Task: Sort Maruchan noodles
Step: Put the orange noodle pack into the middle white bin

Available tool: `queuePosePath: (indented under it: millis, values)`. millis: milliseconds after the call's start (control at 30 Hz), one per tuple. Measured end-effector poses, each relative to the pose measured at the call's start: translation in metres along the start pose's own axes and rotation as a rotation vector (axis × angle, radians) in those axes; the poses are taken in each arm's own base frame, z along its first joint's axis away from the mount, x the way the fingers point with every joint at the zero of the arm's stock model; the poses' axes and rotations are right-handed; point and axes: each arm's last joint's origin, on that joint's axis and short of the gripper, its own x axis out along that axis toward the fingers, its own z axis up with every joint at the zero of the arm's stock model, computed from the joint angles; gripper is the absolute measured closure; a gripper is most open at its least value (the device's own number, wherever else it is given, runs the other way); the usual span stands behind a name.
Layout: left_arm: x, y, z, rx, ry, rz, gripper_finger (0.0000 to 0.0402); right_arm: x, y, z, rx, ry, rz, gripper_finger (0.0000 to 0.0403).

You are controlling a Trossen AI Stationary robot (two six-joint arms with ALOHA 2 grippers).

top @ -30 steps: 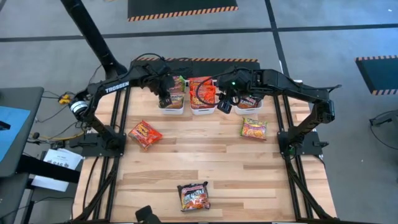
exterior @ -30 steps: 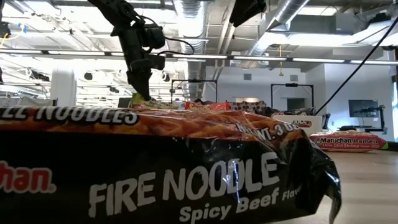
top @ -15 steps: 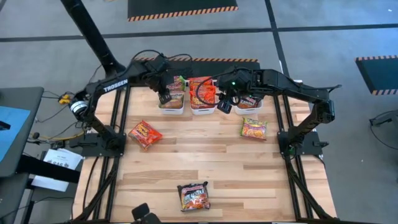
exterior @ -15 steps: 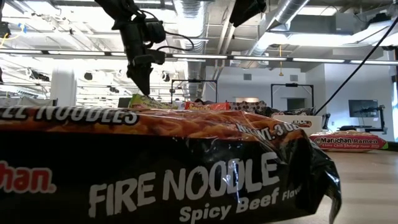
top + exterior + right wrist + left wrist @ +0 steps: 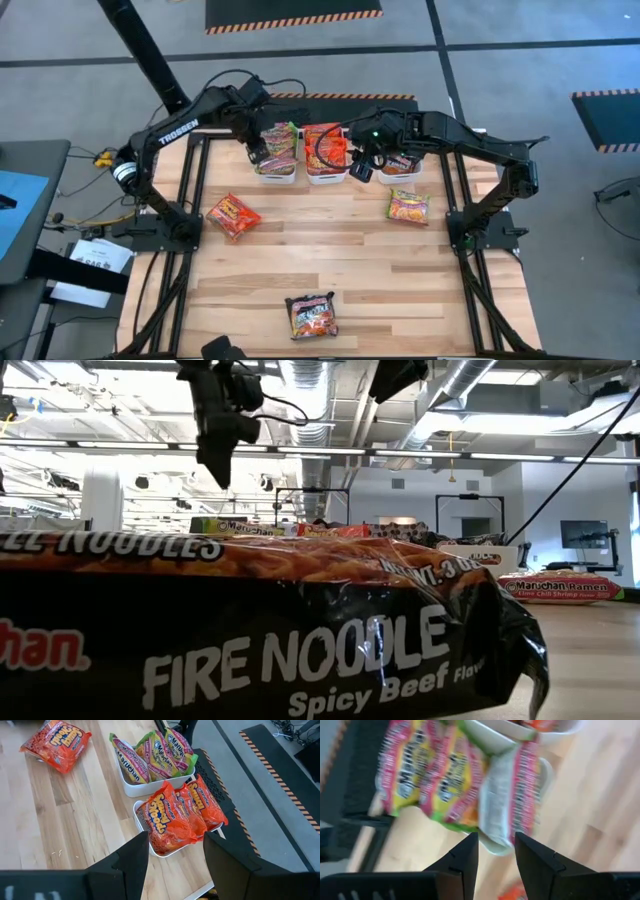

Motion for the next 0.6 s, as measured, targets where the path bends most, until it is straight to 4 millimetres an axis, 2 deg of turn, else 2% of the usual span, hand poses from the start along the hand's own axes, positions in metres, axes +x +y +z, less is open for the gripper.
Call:
queuePosePath:
  millis: [400, 600]
  values:
    - [-0.028, -0.020, -0.024, -0.192, 0.107, -0.346, 0.0287, 0.000, 0.000, 0.000, 0.000, 0.001, 0.003, 0.0188]
    - [-0.031, -0.040, -0.053, -0.234, 0.149, -0.448, 0.0287, 0.000, 0.000, 0.000, -0.001, 0.001, 0.004, 0.0188]
